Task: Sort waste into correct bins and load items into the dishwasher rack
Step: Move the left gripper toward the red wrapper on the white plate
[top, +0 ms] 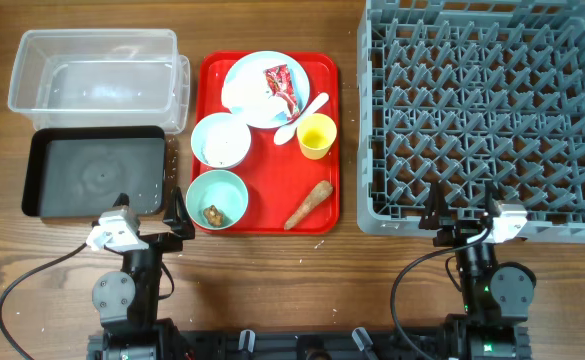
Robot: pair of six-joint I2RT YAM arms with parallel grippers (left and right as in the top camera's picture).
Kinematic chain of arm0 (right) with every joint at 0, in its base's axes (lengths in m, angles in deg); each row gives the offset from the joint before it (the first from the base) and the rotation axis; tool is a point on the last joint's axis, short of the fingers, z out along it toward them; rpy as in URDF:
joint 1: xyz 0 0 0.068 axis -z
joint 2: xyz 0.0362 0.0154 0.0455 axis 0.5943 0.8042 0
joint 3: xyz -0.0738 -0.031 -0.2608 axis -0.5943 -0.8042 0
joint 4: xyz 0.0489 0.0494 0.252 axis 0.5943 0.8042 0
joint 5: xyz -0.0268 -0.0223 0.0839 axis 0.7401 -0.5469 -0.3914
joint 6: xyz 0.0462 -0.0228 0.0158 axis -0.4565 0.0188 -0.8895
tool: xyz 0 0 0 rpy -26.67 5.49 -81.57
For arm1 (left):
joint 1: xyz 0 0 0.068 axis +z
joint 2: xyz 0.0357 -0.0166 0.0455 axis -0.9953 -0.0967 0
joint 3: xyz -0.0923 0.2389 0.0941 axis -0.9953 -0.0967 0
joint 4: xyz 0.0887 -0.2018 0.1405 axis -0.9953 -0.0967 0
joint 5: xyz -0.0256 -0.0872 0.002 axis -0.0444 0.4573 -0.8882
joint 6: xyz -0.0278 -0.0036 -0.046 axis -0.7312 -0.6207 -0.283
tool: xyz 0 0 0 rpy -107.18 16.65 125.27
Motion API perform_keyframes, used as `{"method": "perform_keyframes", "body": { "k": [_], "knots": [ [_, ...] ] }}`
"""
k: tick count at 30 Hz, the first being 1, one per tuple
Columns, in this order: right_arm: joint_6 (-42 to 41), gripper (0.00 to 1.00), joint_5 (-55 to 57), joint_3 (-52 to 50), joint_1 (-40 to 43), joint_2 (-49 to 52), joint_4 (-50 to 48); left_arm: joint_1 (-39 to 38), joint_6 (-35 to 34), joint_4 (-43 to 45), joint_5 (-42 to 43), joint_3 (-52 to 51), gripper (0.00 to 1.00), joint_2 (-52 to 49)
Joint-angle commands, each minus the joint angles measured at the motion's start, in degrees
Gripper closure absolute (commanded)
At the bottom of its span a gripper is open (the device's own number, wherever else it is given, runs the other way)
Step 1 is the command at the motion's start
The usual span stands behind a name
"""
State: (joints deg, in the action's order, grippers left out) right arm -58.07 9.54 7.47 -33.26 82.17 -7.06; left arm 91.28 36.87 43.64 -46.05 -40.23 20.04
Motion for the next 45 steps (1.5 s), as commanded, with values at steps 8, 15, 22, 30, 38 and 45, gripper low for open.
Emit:
{"method": "perform_keyframes", "body": {
  "k": [8,15,22,30,38,45],
  "knots": [
    [0.61,0.00,0.33,-0.07,0.24,0.24,-0.26,-0.24,0.79,0.00,0.66,-0.42,0.00,0.42],
    [0.59,0.00,0.33,-0.07,0.24,0.24,-0.24,-0.24,0.79,0.00,0.66,-0.42,0.00,0.42],
    [0.59,0.00,0.31,-0.07,0.24,0.24,-0.26,-0.24,0.79,0.00,0.68,-0.42,0.00,0.42],
    [0.57,0.00,0.31,-0.07,0.24,0.24,-0.26,-0.24,0.79,0.02,0.68,-0.42,0.00,0.42],
    [-2.40,0.00,-1.70,-0.07,0.24,0.24,-0.42,-0.24,0.76,0.42,3.08,-0.42,0.00,0.42],
    [-2.19,0.00,-7.34,-0.04,0.24,0.24,-1.55,-0.24,0.76,4.20,5.22,-0.42,0.00,0.42]
  ]
}}
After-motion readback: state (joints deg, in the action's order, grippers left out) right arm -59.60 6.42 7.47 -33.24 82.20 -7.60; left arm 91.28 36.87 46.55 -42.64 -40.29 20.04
